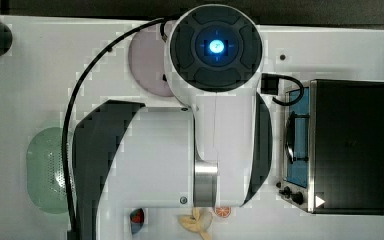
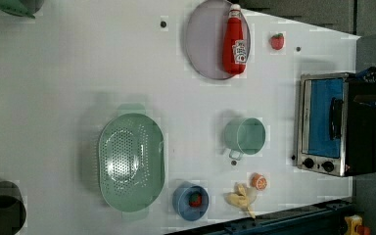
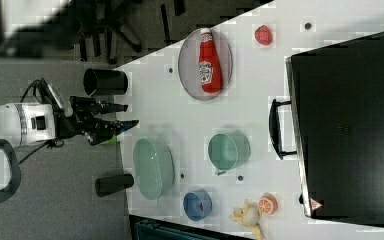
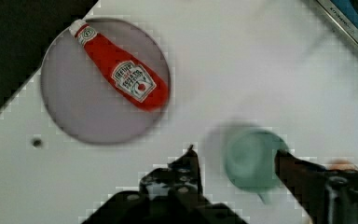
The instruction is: Drag strainer forwards.
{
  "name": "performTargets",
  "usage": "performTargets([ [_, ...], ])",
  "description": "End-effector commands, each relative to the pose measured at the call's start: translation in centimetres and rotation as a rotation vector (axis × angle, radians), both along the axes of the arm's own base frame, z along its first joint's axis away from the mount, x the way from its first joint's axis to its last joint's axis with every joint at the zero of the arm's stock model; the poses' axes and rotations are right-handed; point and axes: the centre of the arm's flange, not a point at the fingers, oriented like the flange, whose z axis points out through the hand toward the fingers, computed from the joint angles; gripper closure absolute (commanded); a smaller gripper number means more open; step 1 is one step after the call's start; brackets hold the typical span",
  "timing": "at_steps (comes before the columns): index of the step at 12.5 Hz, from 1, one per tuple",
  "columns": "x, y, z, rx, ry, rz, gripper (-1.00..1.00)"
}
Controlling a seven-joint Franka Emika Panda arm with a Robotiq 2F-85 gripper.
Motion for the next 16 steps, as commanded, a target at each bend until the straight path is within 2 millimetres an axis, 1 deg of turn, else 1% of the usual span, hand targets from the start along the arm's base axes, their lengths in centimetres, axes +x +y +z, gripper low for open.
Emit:
performTargets([
  [1, -9.4, -0.5, 7.2, 0.024, 0.034, 0.013, -0.58],
  [2, -9.3, -0.1, 7.0, 0.022, 0.038, 0.020, -0.80],
  [3, -9.2, 0.7, 6.5, 0.020, 0.049, 0.035, -0.99],
  [5, -8.9, 3.6, 5.0, 0.009, 0.079, 0.088, -1.00],
  [7, -8.5, 7.4, 3.5, -0.008, 0.103, 0.131, -1.00],
  [9, -8.1, 11.8, 1.7, -0.026, 0.113, 0.135, -1.00],
  [11, -7.9, 16.8, -0.5, -0.041, 0.116, 0.108, -1.00],
  [14, -8.0, 23.8, -4.5, -0.040, 0.120, 0.071, -1.00],
  [16, -8.3, 27.8, -7.9, -0.032, 0.146, 0.019, -1.00],
])
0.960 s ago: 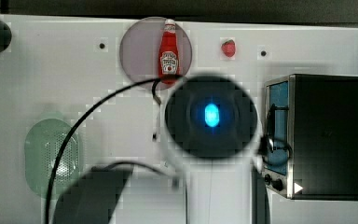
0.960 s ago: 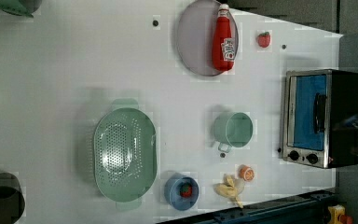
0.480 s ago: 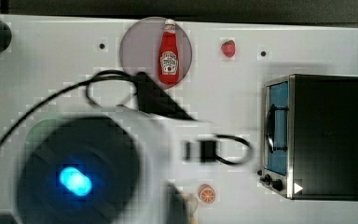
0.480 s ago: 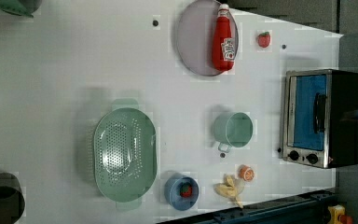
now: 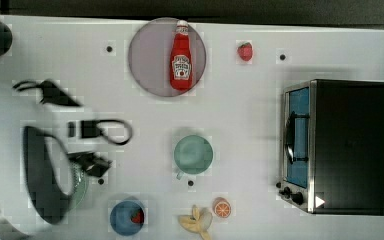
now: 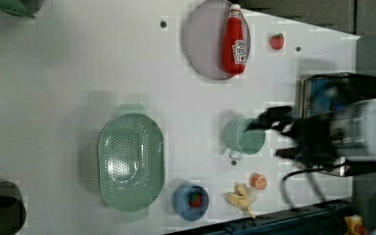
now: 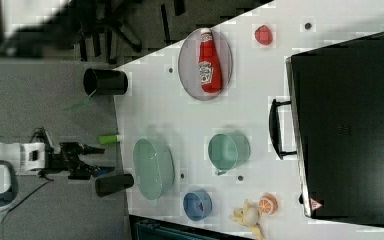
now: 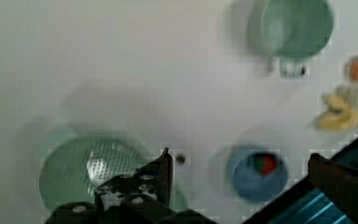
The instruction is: Drag strainer forwards.
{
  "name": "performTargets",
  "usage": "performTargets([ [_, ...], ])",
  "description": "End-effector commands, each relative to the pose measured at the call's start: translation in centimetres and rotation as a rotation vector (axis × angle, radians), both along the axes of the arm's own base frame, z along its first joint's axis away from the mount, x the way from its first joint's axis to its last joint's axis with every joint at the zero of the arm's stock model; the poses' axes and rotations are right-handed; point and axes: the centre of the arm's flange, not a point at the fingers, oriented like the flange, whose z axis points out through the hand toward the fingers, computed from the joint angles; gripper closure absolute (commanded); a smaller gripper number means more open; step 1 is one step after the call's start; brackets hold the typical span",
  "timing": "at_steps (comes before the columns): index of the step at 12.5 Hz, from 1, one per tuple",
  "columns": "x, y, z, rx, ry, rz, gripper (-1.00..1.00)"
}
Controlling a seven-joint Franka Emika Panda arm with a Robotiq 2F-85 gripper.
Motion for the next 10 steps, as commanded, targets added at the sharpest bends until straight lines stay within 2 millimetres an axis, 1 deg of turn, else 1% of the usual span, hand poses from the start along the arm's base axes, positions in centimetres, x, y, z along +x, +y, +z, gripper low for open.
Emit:
performTargets([
  [1, -0.8, 3.9, -2.2, -0.014, -0.026, -0.186, -1.00],
  [3, -1.2, 6.7, -5.9, -0.009, -0.008, -0.277, -1.00],
  [5, -1.6, 8.8, -9.4, 0.000, -0.010, -0.374, -1.00],
  [8, -2.5, 10.8, -14.9, 0.017, 0.003, -0.520, -1.00],
  [10, -2.7, 11.6, -18.1, 0.044, 0.002, -0.593, -1.00],
])
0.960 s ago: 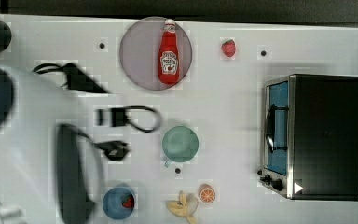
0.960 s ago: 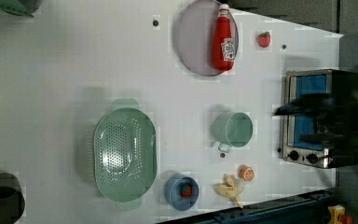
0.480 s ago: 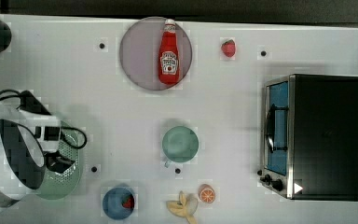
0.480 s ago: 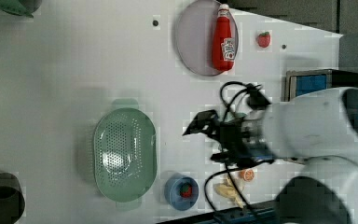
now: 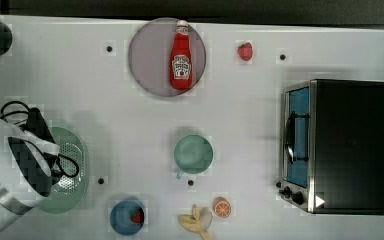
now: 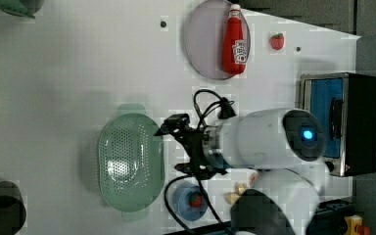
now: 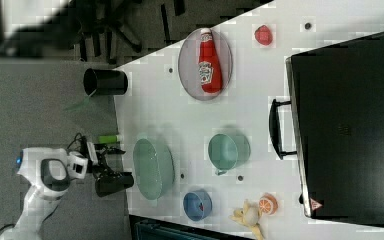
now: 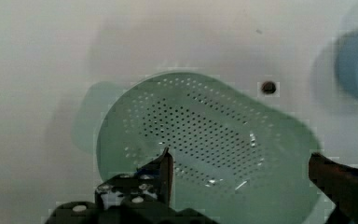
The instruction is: Drag strainer forwards.
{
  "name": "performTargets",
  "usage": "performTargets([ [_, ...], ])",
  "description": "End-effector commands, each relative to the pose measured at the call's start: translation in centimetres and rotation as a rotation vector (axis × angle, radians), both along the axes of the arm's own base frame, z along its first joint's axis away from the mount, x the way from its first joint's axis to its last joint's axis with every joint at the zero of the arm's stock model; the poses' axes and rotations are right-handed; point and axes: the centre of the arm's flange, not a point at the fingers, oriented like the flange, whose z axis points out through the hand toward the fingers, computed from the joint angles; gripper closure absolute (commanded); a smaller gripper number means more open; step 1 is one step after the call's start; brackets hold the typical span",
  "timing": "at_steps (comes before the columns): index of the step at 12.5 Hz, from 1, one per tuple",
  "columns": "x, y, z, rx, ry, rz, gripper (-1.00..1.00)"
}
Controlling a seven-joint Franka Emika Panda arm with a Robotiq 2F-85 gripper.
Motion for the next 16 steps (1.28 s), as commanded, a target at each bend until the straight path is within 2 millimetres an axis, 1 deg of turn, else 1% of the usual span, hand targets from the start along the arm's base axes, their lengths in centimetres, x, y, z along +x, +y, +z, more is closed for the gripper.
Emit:
performTargets([
  [1, -0.2, 0.6, -4.8, 0.008, 0.016, -0.204, -1.00],
  [5, -0.1, 1.0, -10.4, 0.024, 0.033, -0.252, -1.00],
  [7, -0.1, 1.2, -12.8, 0.030, 0.019, -0.273, -1.00],
  [8, -0.2, 1.5, -13.7, 0.035, 0.008, -0.276, -1.00],
  [10, -0.5, 1.8, -14.9, 0.023, -0.007, -0.315, -1.00],
  [12, -0.7, 2.1, -15.7, 0.000, -0.012, -0.384, -1.00],
  [15, 0.3, 2.8, -16.2, 0.007, -0.034, -0.395, -1.00],
  [16, 1.0, 2.8, -16.4, 0.011, -0.039, -0.403, -1.00],
])
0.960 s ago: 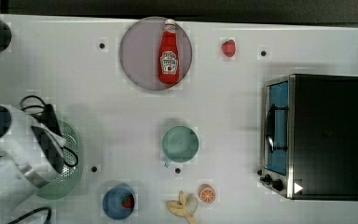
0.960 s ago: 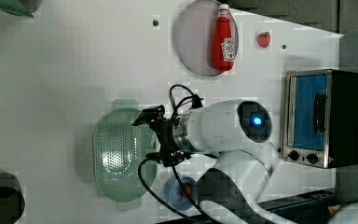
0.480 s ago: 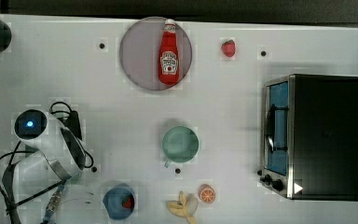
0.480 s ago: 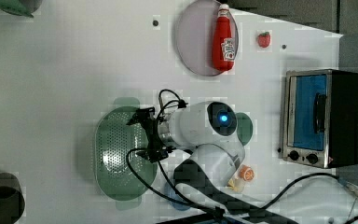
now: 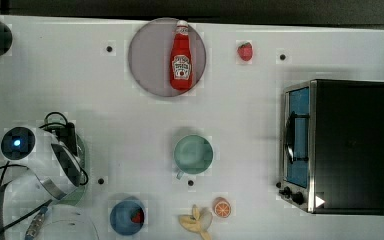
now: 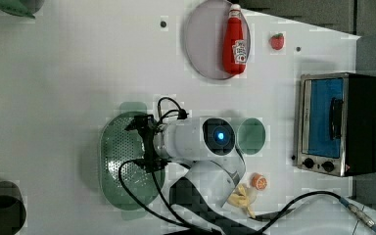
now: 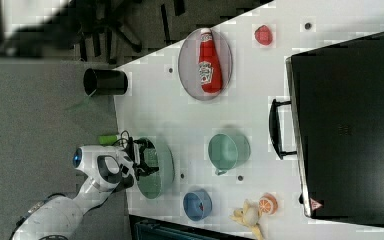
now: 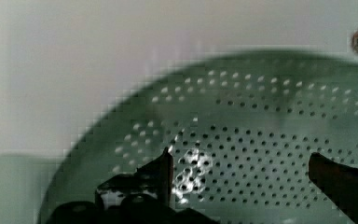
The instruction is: Drag strainer forwards.
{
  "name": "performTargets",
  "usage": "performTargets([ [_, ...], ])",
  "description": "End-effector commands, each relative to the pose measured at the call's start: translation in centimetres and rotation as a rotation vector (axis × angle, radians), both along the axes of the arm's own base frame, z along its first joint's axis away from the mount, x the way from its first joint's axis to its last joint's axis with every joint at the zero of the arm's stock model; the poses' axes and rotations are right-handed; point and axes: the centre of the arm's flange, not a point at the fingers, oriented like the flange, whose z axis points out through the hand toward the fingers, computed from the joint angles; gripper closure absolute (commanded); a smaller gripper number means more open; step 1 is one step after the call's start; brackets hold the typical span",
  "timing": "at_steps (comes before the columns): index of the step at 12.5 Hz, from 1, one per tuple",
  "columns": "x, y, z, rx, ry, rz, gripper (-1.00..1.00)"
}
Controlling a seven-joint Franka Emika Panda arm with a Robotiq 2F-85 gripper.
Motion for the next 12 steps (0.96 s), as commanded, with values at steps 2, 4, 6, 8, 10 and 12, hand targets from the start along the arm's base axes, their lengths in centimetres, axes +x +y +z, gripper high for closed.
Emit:
performTargets([
  [2, 3.8, 0.9, 0.3, 0.022, -0.047, -0.108, -1.00],
  [4, 5.7, 1.0, -0.1, 0.030, -0.059, -0.128, -1.00],
  [6, 7.7, 1.1, -0.3, 0.043, -0.077, -0.148, -1.00],
  [8, 9.6, 1.1, -0.3, 0.055, -0.098, -0.167, -1.00],
  [10, 11.3, 1.0, -0.3, 0.059, -0.112, -0.183, -1.00],
  [12, 13.3, 0.9, 0.1, 0.065, -0.130, -0.200, -1.00],
])
